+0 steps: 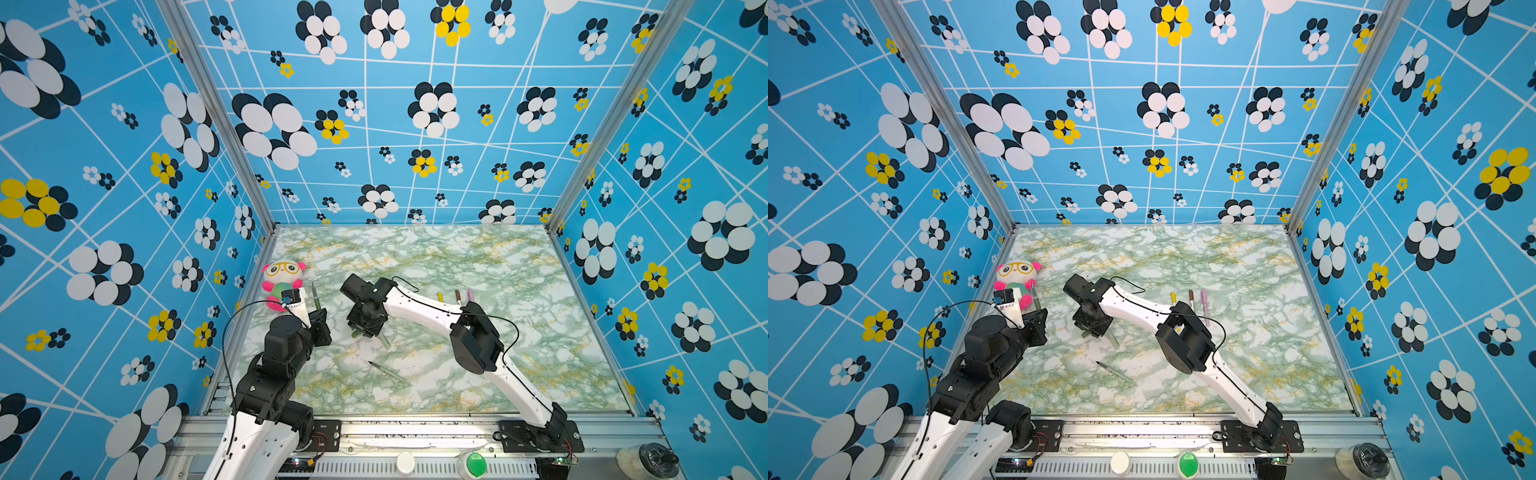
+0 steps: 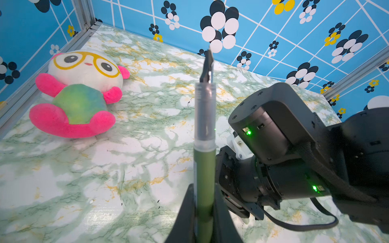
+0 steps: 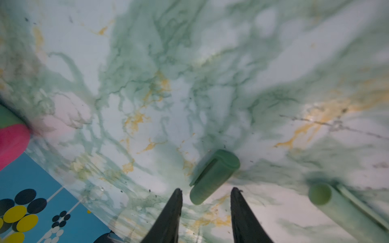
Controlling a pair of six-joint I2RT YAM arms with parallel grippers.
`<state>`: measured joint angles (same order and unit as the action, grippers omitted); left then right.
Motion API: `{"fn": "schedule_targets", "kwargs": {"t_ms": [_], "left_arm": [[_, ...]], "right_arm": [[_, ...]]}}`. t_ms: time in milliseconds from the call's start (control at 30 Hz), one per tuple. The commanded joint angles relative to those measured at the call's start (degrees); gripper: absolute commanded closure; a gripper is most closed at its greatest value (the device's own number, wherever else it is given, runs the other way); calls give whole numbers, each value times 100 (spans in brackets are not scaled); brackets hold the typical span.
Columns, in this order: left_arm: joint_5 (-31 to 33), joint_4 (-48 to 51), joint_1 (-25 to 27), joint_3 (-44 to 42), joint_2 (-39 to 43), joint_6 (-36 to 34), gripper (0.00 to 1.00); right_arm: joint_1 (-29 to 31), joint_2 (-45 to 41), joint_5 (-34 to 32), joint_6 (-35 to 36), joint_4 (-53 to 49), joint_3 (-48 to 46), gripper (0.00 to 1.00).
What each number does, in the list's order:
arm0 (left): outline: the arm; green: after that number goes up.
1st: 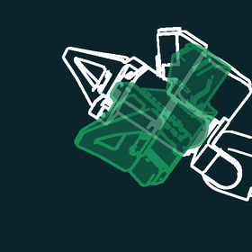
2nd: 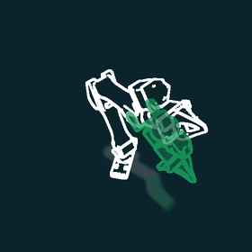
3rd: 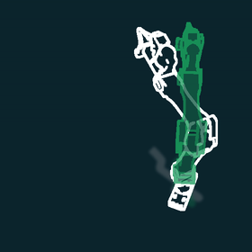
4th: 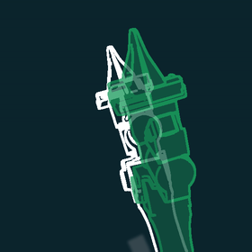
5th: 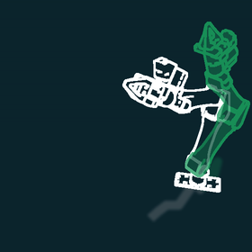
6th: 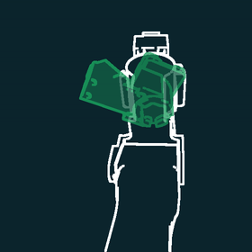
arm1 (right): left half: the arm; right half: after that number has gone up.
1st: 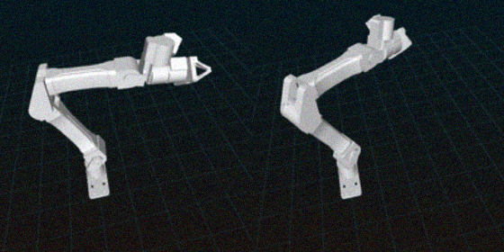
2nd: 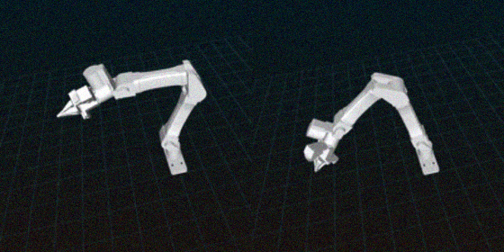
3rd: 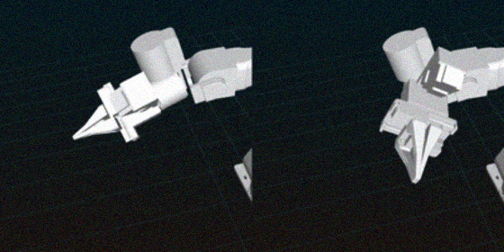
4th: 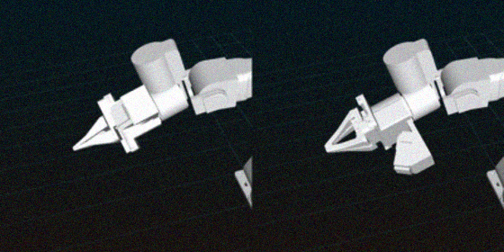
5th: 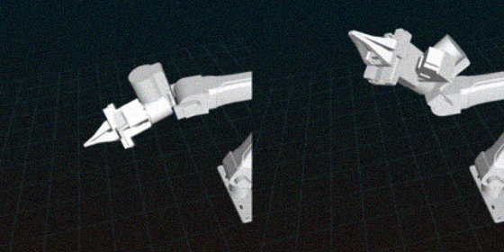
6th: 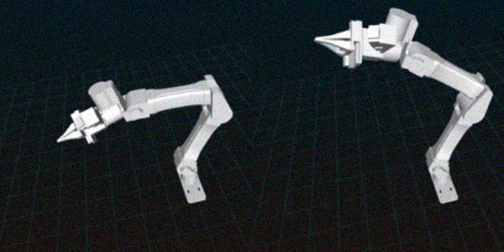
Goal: Insert the pens into the pen caps
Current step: 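Grasp the pale green cap with the right gripper and lift it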
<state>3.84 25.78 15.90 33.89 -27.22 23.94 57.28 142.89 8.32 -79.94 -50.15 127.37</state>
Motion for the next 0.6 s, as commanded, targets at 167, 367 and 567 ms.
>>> {"fn": "schedule_targets", "kwargs": {"t_ms": [167,367,567], "left_arm": [[-85,70,61,-95,69,30,100],[-69,69,66,-102,111,29,100],[-40,77,66,-156,213,48,100]], "right_arm": [[-87,416,47,51,-560,437,69],[-111,814,8,223,-1056,1023,75],[-147,1256,101,335,-1436,1524,84]]}}
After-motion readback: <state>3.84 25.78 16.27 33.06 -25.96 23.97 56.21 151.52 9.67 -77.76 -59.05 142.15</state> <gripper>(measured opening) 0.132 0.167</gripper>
